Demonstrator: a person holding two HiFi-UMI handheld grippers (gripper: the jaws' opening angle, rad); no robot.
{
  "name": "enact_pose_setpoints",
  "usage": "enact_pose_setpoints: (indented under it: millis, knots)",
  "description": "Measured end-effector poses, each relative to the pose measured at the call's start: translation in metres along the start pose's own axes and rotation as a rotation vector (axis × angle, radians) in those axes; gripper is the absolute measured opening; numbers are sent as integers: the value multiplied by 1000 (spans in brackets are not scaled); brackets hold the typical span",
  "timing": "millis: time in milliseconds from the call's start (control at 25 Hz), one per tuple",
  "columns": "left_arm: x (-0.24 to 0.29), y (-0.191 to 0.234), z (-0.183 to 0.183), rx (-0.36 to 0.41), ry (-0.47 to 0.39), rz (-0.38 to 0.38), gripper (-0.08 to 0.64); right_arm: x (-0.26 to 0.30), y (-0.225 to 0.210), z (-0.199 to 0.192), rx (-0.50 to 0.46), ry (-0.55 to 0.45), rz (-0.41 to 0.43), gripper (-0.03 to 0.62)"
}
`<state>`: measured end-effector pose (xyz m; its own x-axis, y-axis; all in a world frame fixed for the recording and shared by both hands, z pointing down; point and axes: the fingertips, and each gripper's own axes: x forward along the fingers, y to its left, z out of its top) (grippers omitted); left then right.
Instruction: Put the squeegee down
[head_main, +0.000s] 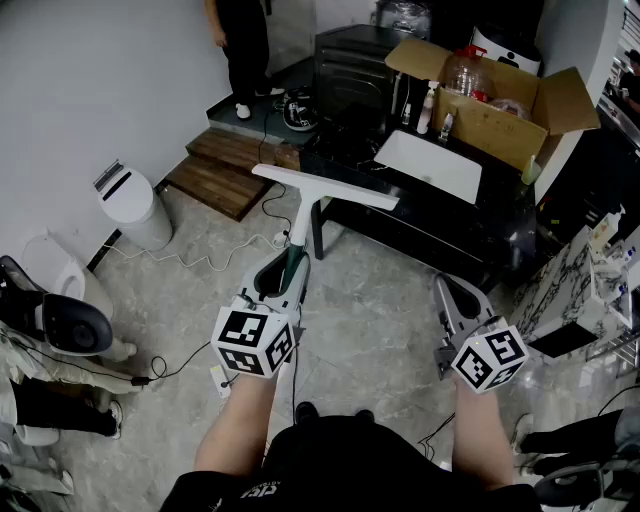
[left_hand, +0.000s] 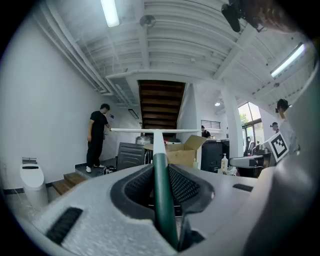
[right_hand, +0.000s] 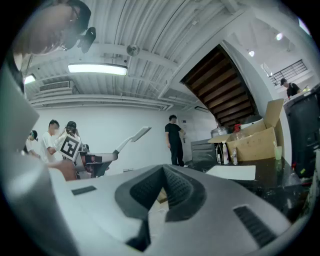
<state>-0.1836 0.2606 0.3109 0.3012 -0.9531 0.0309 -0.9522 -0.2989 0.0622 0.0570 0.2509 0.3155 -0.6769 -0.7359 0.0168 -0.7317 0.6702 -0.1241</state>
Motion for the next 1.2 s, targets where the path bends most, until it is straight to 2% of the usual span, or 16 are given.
enact_pose_setpoints:
  millis: [440,800,1200]
  knots:
    - [-8,-12,-6,0,9,15,103,-7,5,-2,-2,2,36,3]
    - [-3,-38,-5,-9,8,27,103,-34,-9,5,73,-27,83,5]
    - [13,-80,-6,-5,4,4,103,-73,-52,-6,116,-16,39,5]
